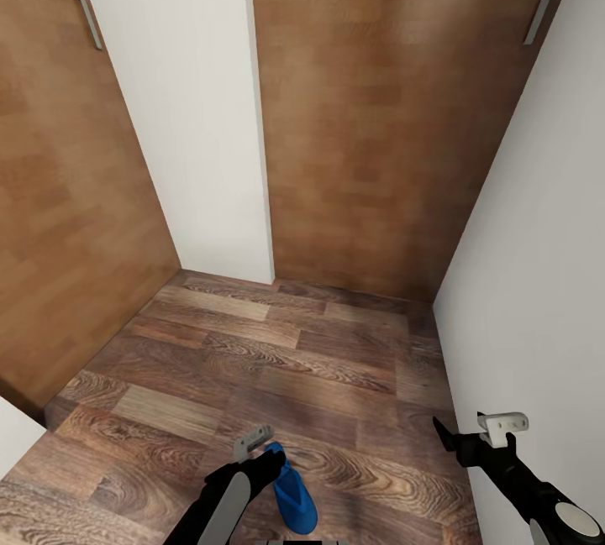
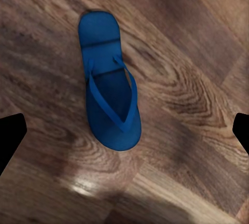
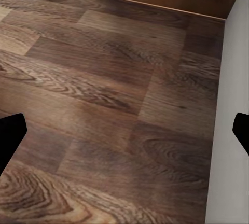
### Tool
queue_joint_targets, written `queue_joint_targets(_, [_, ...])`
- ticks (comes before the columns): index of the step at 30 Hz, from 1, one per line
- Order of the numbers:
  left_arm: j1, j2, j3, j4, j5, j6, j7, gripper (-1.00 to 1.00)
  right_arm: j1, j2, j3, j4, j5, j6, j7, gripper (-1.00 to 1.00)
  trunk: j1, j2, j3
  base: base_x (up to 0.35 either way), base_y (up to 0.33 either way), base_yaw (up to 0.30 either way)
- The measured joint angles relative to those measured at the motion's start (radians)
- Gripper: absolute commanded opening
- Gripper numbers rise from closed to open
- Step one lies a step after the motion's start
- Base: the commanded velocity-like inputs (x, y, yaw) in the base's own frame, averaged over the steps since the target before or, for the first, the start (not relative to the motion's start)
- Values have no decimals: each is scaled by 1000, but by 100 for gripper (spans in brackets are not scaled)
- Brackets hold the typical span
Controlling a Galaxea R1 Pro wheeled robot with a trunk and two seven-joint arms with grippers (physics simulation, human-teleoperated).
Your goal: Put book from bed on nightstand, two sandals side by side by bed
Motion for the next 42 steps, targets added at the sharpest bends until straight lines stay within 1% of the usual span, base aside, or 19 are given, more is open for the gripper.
queue_joint_targets(37, [0,0,-1,0,1,3,0,100,0,0,-1,0,1,-1,0,100,0,0,0,0,0,0])
queue_joint_targets(42, [0,0,-2,0,1,4,-1,100,0,0,-1,0,2,-1,0,100,2,-1,-19,0,0,0])
